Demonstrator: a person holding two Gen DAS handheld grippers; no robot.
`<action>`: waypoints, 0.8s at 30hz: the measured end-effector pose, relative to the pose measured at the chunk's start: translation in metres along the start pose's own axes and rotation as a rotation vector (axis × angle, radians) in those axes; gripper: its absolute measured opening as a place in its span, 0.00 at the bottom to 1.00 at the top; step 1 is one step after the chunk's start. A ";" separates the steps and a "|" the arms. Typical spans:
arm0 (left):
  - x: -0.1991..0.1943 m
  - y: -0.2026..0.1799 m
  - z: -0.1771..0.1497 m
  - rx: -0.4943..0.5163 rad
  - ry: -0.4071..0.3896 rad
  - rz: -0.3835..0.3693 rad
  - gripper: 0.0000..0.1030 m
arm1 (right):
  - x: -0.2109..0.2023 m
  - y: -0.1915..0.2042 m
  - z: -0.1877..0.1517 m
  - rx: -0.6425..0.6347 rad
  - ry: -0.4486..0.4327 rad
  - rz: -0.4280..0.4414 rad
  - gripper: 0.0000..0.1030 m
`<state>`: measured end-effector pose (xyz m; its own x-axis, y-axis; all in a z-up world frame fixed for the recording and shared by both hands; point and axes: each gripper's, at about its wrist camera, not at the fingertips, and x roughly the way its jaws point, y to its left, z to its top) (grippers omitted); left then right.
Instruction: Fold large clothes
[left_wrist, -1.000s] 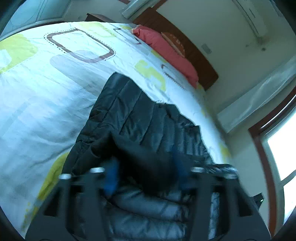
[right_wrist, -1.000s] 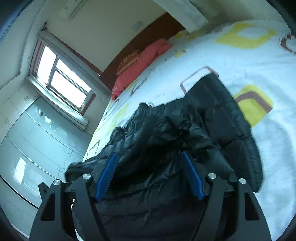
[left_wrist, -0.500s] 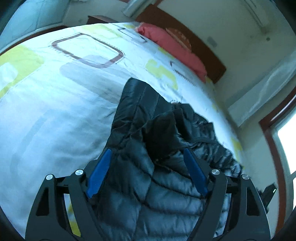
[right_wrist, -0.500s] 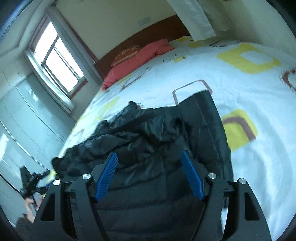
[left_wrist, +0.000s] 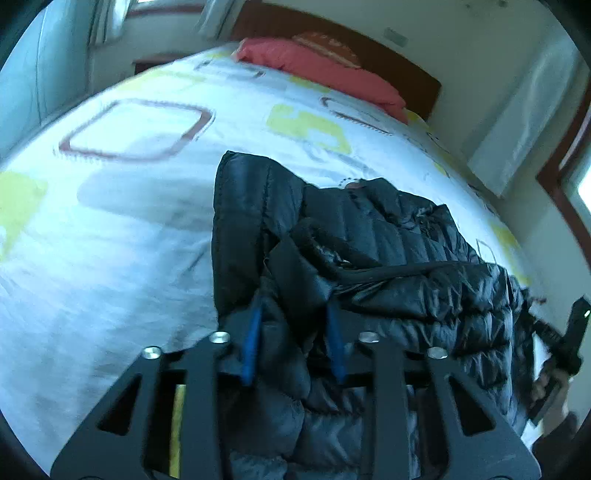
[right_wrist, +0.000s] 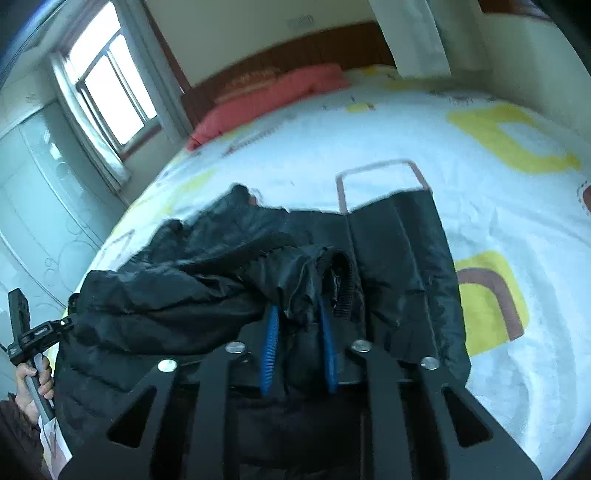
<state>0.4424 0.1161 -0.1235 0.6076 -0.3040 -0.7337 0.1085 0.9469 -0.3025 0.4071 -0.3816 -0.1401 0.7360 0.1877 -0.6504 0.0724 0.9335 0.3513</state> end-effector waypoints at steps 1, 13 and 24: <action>-0.005 -0.004 0.000 0.019 -0.012 0.010 0.21 | -0.008 0.005 0.001 -0.020 -0.020 -0.001 0.15; -0.019 -0.002 -0.009 0.052 -0.046 0.076 0.57 | -0.036 0.030 -0.004 -0.106 -0.113 -0.007 0.10; -0.016 -0.036 0.005 0.265 -0.076 0.047 0.77 | -0.028 0.027 -0.011 -0.085 -0.098 -0.002 0.10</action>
<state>0.4327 0.0874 -0.0976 0.6731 -0.2599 -0.6924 0.2750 0.9570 -0.0920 0.3808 -0.3584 -0.1199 0.7983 0.1590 -0.5809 0.0199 0.9570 0.2893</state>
